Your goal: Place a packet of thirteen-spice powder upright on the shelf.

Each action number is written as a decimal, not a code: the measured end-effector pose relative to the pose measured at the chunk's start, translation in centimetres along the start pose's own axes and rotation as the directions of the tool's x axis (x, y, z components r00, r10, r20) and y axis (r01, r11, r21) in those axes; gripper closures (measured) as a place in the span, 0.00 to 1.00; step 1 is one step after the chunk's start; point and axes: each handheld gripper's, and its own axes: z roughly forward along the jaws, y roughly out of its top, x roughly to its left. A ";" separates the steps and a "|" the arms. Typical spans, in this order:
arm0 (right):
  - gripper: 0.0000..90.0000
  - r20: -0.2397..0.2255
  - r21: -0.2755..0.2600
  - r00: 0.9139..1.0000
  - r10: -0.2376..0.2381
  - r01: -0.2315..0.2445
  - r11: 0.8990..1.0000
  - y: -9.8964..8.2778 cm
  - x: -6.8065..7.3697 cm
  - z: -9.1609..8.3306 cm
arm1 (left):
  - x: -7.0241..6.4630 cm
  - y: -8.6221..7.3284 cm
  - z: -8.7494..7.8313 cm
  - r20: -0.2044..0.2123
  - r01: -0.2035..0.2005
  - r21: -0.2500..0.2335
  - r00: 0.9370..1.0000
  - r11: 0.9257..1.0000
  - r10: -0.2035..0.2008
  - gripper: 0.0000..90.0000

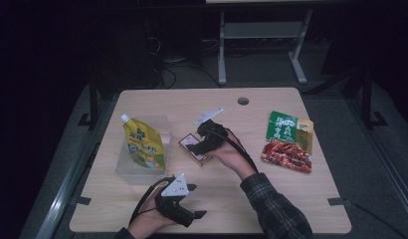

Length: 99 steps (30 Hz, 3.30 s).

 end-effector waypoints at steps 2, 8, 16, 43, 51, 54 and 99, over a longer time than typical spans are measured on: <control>0.29 0.009 0.029 1.000 0.009 -0.010 1.000 -0.6 -0.3 0.8 | 0.1 0.0 0.0 -0.001 -0.004 0.001 1.000 1.000 0.004 0.15; 0.26 0.034 0.095 0.999 0.035 -0.038 0.995 -1.9 -0.7 2.8 | 0.1 0.0 0.0 0.001 -0.003 0.003 1.000 1.000 0.003 0.15; 0.23 0.052 0.157 0.997 0.056 -0.063 0.986 -2.7 -1.3 4.8 | 0.2 -0.1 0.0 -0.002 0.003 0.003 1.000 1.000 -0.003 0.15; 0.35 0.063 0.178 0.998 0.031 -0.041 0.983 -4.1 -1.1 3.5 | 0.5 -0.3 -0.4 -0.021 0.018 -0.006 1.000 1.000 -0.018 0.16; 0.36 0.031 0.151 0.999 0.015 -0.020 0.988 -6.9 -0.8 -0.3 | 0.5 -0.3 -0.5 -0.026 0.035 -0.011 0.999 0.999 -0.036 0.16; 0.36 0.013 0.142 1.000 0.005 -0.007 0.990 -8.5 -0.7 -1.9 | 0.7 -0.4 -0.6 -0.034 0.022 -0.004 0.999 1.000 -0.022 0.16; 1.00 -0.209 0.142 0.976 -0.064 0.095 0.985 -18.1 4.3 -10.8 | 0.6 -0.4 -0.5 -0.037 0.029 -0.001 0.999 1.000 -0.029 0.16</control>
